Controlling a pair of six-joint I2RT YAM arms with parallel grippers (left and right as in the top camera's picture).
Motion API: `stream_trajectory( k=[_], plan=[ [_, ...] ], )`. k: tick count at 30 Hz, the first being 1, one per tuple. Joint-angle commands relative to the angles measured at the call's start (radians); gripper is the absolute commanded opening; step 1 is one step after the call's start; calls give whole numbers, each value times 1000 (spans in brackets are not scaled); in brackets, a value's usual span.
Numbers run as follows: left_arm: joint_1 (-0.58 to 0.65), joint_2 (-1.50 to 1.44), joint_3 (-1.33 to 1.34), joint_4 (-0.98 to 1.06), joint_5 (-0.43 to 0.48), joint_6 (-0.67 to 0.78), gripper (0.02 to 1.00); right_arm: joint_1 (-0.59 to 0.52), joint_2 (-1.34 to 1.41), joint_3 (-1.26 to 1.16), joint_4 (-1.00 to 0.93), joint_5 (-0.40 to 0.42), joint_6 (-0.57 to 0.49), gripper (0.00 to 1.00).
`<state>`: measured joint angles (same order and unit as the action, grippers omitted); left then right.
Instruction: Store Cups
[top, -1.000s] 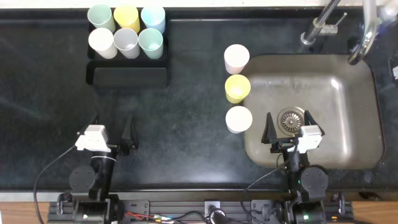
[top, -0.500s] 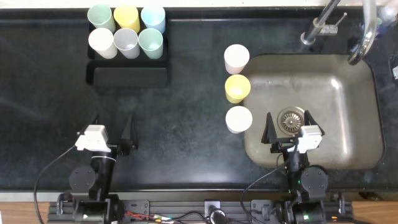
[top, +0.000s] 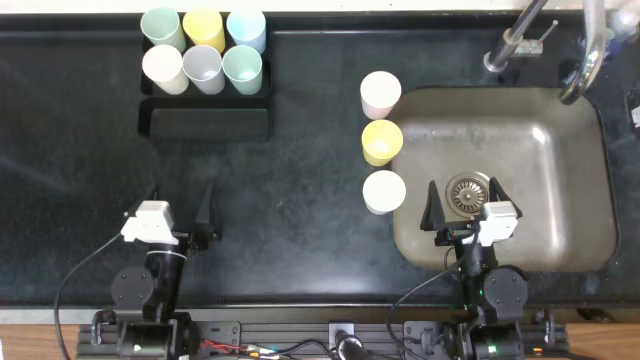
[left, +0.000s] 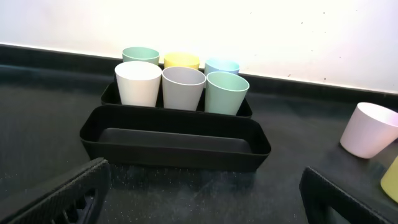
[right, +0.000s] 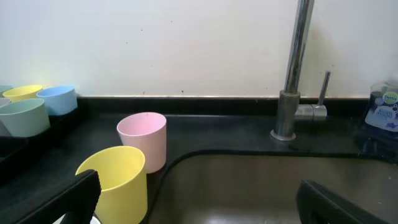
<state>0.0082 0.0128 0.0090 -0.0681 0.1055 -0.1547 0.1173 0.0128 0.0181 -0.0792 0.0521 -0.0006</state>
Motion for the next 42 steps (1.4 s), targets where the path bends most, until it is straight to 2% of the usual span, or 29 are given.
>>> stream_trajectory(
  k=[1, 18, 24, 29, 33, 37, 42],
  plan=[
    [-12, -10, -1, -3, 14, -11, 998, -4, -8, -13, 4, 0, -3, 998],
    [-16, -10, -1, -2, 12, -11, 1000, -4, -8, -13, 4, 0, -3, 998],
    [-15, 8, 66, 41, -27, -11, 991, -4, -8, -13, 4, 0, -3, 998],
    [-32, 189, 294, 35, -72, -11, 1000, -4, -8, -13, 4, 1, -3, 998],
    [-81, 422, 541, 5, -74, -10, 1000, -4, -8, -13, 4, 0, -3, 998],
    [-137, 687, 843, -152, -63, -10, 1000, -4, -8, -13, 4, 0, -3, 996],
    [-227, 1008, 1251, -443, -63, -10, 1000, -4, -8, -13, 4, 1, -3, 998]
  ],
)
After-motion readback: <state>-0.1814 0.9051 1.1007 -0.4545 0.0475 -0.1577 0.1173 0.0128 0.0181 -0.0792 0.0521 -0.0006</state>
